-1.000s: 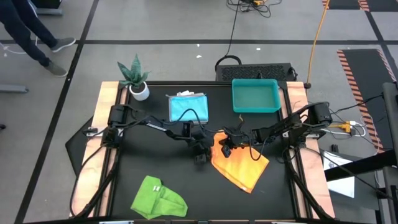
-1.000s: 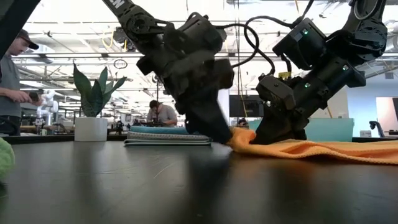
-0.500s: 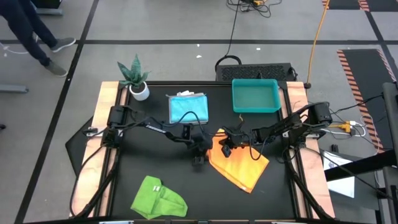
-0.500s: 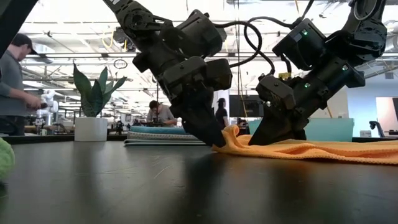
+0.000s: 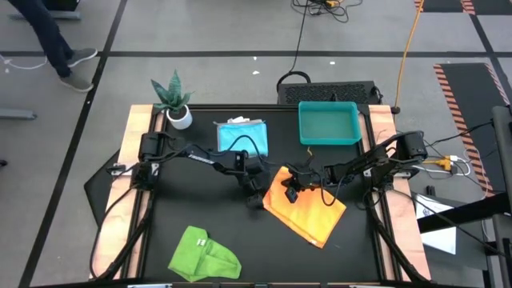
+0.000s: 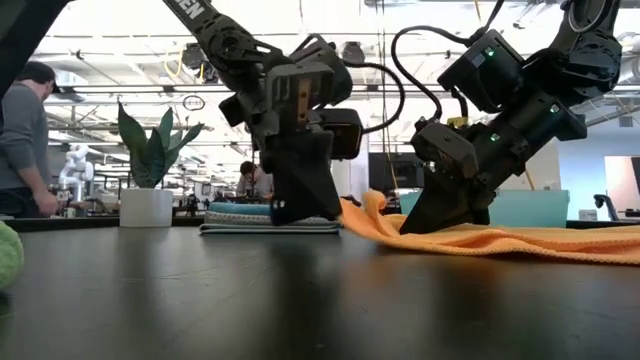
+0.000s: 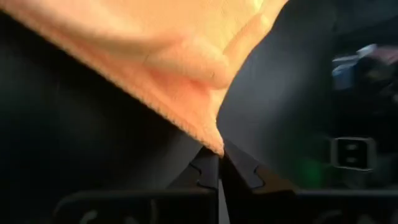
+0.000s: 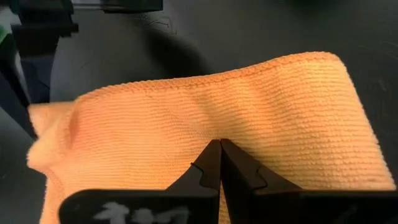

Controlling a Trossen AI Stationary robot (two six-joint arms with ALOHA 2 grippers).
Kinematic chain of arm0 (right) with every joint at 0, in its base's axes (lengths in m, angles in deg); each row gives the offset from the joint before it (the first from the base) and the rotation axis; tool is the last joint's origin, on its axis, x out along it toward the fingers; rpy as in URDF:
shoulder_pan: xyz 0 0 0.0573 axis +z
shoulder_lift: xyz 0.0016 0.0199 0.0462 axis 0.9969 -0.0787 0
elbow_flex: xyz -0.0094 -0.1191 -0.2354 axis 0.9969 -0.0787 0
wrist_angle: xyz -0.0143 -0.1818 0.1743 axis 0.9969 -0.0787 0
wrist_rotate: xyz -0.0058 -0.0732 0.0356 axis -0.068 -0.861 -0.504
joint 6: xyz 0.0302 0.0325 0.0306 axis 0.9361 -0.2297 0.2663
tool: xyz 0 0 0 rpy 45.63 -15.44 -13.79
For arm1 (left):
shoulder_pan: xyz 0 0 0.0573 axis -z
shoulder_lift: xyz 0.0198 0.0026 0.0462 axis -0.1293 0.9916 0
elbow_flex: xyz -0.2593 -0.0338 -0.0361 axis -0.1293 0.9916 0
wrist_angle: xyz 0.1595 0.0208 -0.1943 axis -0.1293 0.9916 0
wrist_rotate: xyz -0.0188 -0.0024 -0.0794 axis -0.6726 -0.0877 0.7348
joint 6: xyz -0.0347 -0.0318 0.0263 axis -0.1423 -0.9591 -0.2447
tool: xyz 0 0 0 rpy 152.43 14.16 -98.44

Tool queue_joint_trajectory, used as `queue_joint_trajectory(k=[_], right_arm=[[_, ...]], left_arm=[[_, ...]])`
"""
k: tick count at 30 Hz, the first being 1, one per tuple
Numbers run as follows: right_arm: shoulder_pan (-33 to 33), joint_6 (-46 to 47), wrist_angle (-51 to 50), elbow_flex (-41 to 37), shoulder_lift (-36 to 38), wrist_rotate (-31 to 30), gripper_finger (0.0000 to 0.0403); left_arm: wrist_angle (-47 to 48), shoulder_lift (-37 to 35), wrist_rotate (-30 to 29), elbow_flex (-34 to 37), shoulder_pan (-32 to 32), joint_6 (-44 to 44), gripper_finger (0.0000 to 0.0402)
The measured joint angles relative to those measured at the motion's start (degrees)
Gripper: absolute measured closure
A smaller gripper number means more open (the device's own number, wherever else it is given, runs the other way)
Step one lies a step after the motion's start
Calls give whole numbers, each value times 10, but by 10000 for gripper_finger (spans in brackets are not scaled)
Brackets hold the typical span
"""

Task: Fold microfiber towels
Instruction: Fold the yellow microfiber towel

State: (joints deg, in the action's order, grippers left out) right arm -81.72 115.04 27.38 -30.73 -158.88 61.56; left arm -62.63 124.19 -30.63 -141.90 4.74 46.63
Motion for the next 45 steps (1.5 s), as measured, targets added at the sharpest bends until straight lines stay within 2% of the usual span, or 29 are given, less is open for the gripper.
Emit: queue_joint_trajectory(k=[5,11,14,17,19,21,26,28,32,36,41,45], right_arm=[[0,-20,6,0,0,4,403],[0,-26,12,0,0,15,403],[0,-26,14,0,0,15,403],[0,-31,24,-1,0,18,403],[0,-37,27,-1,7,33,403],[0,-36,21,-2,18,38,403],[6,-33,-11,-2,73,61,403],[10,-24,-22,-2,101,79,403],[35,5,-27,-2,147,122,403],[106,72,-71,-1,179,116,403],[215,158,-101,-1,186,57,403],[265,212,-96,-1,182,43,403]], left_arm=[[5,-2,25,0,-19,-59,383],[43,-2,62,0,-42,-87,357],[96,-2,96,0,-54,-77,344],[165,-17,97,1,-55,-14,341],[188,-41,71,1,-43,45,347],[194,-70,18,0,-24,102,356],[126,-124,-194,0,45,264,389],[73,-125,-251,0,66,296,397],[-34,-89,-263,-1,69,305,395],[-80,-45,-255,-1,58,343,399],[-67,-33,-278,-9,57,437,370],[-44,-32,-265,-9,50,453,326]])
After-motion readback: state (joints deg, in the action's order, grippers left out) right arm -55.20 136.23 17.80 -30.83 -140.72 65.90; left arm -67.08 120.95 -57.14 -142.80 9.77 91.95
